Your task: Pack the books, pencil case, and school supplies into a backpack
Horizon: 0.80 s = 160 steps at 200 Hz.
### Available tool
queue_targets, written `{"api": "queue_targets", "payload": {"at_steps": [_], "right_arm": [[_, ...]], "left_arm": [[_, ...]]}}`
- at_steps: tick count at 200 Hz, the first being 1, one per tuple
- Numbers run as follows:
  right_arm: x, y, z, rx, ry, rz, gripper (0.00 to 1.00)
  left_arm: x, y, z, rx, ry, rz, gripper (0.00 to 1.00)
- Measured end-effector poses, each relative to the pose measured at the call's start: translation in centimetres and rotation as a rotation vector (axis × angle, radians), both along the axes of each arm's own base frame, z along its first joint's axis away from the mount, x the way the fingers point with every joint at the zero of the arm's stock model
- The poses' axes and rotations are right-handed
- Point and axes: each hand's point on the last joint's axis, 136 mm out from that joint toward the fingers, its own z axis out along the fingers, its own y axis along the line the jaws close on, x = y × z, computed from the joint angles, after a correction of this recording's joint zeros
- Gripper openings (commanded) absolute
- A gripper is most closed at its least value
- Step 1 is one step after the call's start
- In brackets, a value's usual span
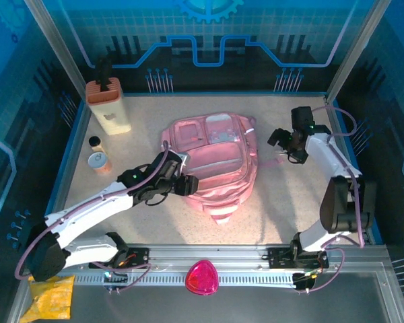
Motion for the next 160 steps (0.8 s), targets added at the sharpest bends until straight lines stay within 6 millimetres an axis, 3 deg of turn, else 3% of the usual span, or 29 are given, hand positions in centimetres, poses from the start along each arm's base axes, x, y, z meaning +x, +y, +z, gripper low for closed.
{"api": "queue_targets", "payload": {"at_steps": [35,66,88,119,160], "right_arm": [[2.4,-1.1,-4.0,-0.041,0.099,-0.129,1.0],[4.9,-1.9,-5.3,-0.069,0.127,-0.23,1.0],[5.5,-2.1,-6.4,-0.094,0.152,-0.278,1.0],[4.1,-2.2,-8.2,-0.114,0.221,-0.319,1.0],[-0.2,-2.5,-9.8,-0.127,0.293,-0.328,1.0]], "left_arm": [[1.0,0.3,0.6,0.012,-0.03,0.018,0.68],[2.1,0.4,1.5,-0.005,-0.061,0.044,0.73],[2.8,0.5,1.6,-0.01,-0.069,0.057,0.76],[3.4,0.5,1.0,0.002,-0.056,0.069,0.77],[3.5,0.2,0.5,0.005,-0.039,0.062,0.78]]}}
